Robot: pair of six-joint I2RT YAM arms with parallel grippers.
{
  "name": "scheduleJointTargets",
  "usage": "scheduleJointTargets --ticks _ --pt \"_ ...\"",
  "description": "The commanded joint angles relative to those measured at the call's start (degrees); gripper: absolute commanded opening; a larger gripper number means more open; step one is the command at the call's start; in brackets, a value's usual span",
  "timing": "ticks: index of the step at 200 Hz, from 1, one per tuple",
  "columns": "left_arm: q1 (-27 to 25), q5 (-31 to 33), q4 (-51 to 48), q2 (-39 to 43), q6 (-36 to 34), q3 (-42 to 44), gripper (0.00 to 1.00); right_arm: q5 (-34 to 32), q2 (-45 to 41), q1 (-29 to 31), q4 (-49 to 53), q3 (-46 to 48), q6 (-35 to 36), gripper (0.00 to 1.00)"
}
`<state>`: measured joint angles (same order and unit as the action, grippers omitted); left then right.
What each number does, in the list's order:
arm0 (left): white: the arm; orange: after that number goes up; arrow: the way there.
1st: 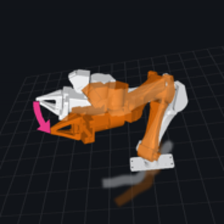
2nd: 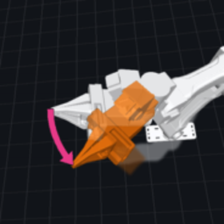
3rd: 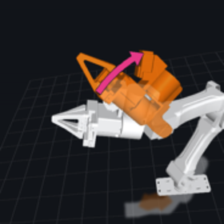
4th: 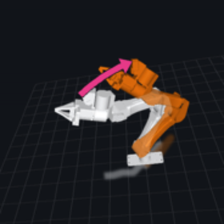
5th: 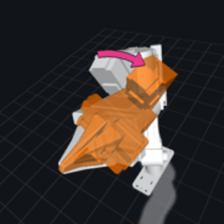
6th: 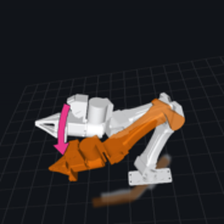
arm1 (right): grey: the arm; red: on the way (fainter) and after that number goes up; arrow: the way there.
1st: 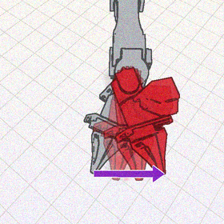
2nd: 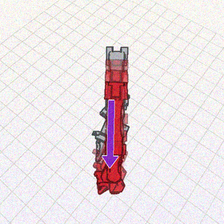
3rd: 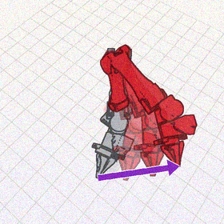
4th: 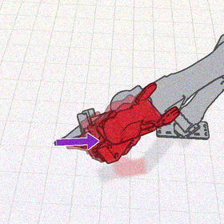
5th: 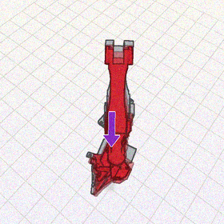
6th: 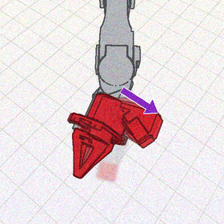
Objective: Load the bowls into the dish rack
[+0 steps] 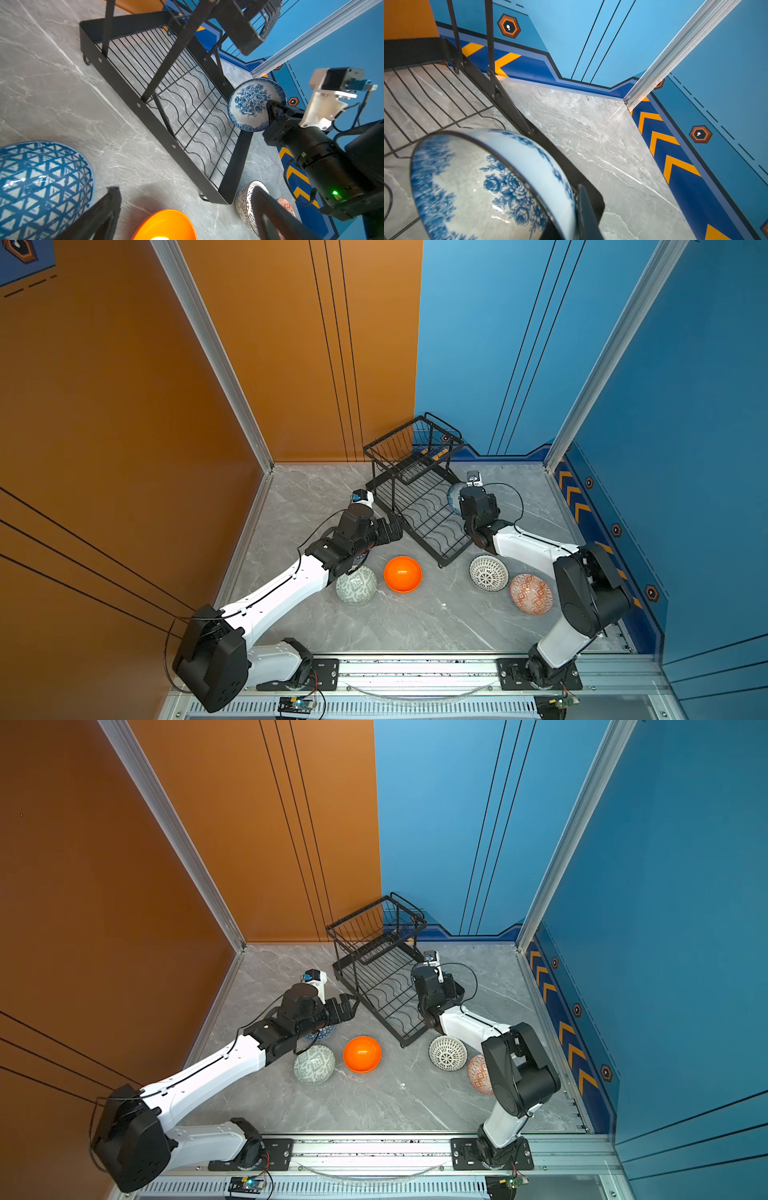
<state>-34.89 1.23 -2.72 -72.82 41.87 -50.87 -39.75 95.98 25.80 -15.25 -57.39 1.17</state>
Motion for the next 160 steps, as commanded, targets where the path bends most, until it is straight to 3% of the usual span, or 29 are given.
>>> scheduleJointTargets --ticks 1,39,160 --pt "-0.7 -0.2 0.9 -0.7 -0.5 -1.7 0.98 -0.5 0.8 0.1 -5.7 0.0 -0.9 0.00" --pt "-0.6 0.4 0.7 0.4 -0.7 -1.2 0.98 -4.3 7.6 0.5 -8.8 -3.6 5.1 0.00" --pt "2.1 -0.7 0.4 0.4 -1.2 -0.3 0.98 -7.4 20.2 0.2 -9.3 -17.3 15.3 0.00"
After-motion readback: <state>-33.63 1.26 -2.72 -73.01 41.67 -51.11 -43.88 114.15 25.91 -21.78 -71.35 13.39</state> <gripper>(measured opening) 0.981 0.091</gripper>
